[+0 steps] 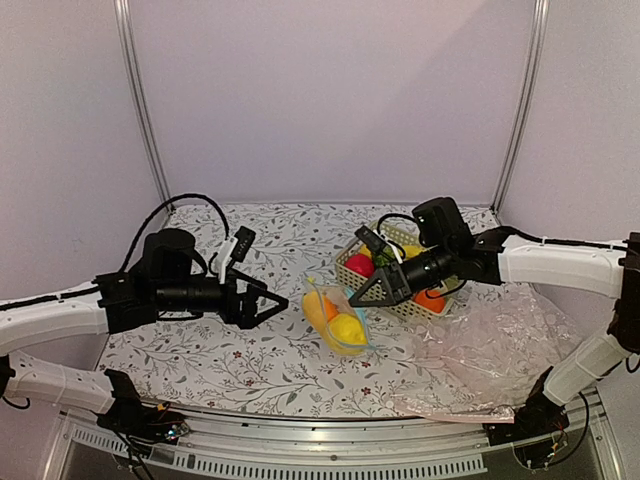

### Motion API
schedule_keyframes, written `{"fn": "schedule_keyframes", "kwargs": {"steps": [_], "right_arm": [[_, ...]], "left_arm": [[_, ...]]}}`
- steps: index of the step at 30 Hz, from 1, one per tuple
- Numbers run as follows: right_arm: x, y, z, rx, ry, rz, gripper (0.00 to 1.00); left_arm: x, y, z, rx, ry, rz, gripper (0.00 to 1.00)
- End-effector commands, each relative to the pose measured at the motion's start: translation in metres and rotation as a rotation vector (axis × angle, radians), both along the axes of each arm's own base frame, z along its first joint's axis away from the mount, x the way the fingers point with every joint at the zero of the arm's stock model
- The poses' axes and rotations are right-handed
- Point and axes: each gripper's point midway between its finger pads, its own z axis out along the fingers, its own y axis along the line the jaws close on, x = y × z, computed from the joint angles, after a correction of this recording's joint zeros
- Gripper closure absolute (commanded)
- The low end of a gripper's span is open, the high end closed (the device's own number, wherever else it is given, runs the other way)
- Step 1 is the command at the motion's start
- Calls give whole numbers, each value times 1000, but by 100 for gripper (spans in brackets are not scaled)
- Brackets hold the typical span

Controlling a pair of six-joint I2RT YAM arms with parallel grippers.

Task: Place the food in the zip-top bag and seal the zipper
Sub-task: Pass from the right arm to the left

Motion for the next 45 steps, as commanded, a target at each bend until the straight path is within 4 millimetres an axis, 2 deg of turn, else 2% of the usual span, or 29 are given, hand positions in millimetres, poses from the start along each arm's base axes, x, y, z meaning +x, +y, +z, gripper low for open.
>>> {"fn": "schedule_keyframes", "kwargs": {"steps": [1,5,8,12,14,17,23,26,29,34,38,45], "right_arm": [[-21,-2,-8,0,81,131,100],[-27,-5,-26,-32,113,150,100],[-32,-8,-40,-77,136,165,100],[-39,-11,-52,-107,159,198,100],[-39,-11,-57,-119,163,206,100],[-40,-11,-60,-124,167,221,100],[-38,-9,-61,-123,159,228,100],[-39,-9,-61,-121,161,233,100],[-39,-8,-60,-118,162,235,100],[-38,-8,-58,-111,163,239,100],[-38,-8,-56,-104,165,241,100],[-37,-8,-53,-91,174,244,100]], "left_arm": [[-14,0,-11,-28,-164,-122,1],[-21,-3,-25,-86,-182,-152,6],[-22,-7,-38,-56,-164,-167,9],[-22,-14,-44,-30,-183,-189,10],[-19,-17,-47,-8,-203,-196,14],[-15,-25,-53,22,-219,-225,20],[-6,-38,-61,72,-263,-262,25],[-4,-45,-65,84,-273,-289,33],[-7,-52,-66,69,-271,-334,42],[-17,-61,-64,30,-273,-404,47],[-27,-66,-68,20,-252,-451,46],[-40,-72,-76,24,-239,-496,32]]}}
